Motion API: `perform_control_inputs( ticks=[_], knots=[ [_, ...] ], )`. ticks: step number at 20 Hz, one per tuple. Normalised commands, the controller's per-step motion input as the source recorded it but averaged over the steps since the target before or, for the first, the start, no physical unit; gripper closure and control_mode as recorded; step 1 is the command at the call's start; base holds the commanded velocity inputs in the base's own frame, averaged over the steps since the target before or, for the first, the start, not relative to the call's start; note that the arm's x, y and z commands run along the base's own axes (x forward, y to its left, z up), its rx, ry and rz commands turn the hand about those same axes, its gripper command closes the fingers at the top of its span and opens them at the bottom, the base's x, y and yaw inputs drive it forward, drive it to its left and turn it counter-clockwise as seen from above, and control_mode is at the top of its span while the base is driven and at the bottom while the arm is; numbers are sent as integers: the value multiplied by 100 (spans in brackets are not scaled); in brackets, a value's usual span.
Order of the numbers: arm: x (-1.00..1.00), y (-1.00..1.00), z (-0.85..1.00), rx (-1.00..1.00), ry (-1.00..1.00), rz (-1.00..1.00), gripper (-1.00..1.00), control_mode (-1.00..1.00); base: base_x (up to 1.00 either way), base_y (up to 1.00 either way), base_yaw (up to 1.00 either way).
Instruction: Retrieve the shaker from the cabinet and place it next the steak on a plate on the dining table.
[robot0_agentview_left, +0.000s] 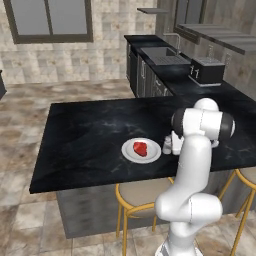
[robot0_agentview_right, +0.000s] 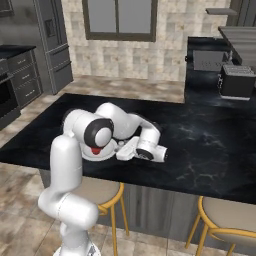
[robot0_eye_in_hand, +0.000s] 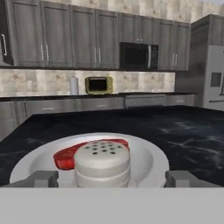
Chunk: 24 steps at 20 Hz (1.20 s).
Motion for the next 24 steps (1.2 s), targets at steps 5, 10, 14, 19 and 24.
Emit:
perform_control_inputs(
  ticks=[5,10,14,19,24],
  knots=[
    [-30,-25,1,6,-11,0,-100,-100,0,0,0],
    [-36,-29,19,6,-21,0,-100,-100,0,0,0],
    [-60,-33,65,10,-35,0,-100,-100,0,0,0],
    [-71,-10,91,5,-46,0,-100,-100,0,0,0],
    [-74,0,100,0,-43,0,-100,-100,0,0,0]
  ],
)
